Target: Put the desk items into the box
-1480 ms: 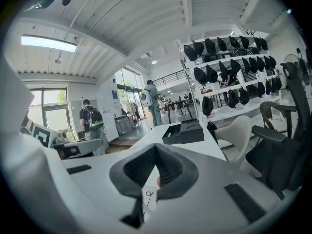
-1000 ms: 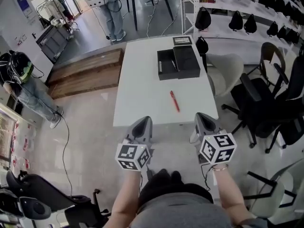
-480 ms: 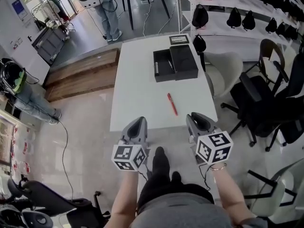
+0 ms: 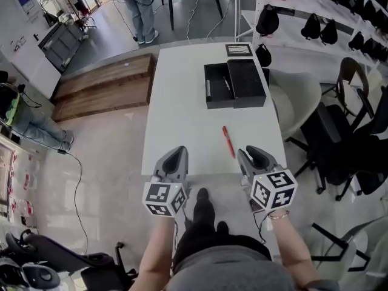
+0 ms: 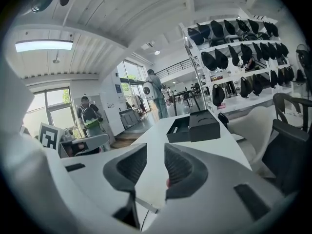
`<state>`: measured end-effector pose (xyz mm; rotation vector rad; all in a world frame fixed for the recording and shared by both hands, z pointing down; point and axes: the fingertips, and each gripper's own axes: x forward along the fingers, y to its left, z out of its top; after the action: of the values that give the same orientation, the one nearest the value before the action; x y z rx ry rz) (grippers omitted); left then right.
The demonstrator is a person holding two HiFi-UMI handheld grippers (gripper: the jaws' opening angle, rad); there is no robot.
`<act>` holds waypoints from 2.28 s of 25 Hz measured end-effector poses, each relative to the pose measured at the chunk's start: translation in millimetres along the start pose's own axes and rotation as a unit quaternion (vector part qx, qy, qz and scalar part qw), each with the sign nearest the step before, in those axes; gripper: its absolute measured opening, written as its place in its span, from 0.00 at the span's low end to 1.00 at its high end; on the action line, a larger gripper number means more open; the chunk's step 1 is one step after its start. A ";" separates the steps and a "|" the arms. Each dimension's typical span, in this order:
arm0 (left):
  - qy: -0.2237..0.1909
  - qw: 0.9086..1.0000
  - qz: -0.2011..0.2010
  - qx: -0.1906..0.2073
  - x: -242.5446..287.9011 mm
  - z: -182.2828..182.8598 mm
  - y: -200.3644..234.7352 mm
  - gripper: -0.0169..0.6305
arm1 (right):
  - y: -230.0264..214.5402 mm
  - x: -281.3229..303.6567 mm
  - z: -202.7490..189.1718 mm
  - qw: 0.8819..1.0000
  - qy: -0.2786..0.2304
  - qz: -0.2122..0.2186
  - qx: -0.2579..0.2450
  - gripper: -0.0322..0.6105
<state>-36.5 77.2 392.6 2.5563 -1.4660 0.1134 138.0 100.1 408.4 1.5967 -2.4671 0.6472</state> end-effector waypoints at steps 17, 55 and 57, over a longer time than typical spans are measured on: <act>0.033 0.998 -0.052 -0.020 74.1 -2.6 66.9 0.04 | -26.0 90.1 -13.4 0.996 0.076 -0.050 0.011 0.30; 0.098 0.987 -0.118 -0.052 157.6 -35.5 97.6 0.04 | -64.9 139.7 -104.9 0.951 0.293 -0.100 0.005 0.30; 0.099 0.987 -0.117 -0.053 160.2 -36.5 97.4 0.04 | -65.7 139.9 -108.7 0.948 0.303 -0.098 0.002 0.29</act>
<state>-38.1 -98.9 466.6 2.5250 -1.0639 0.2403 123.6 5.9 571.6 1.3524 -1.8373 0.9397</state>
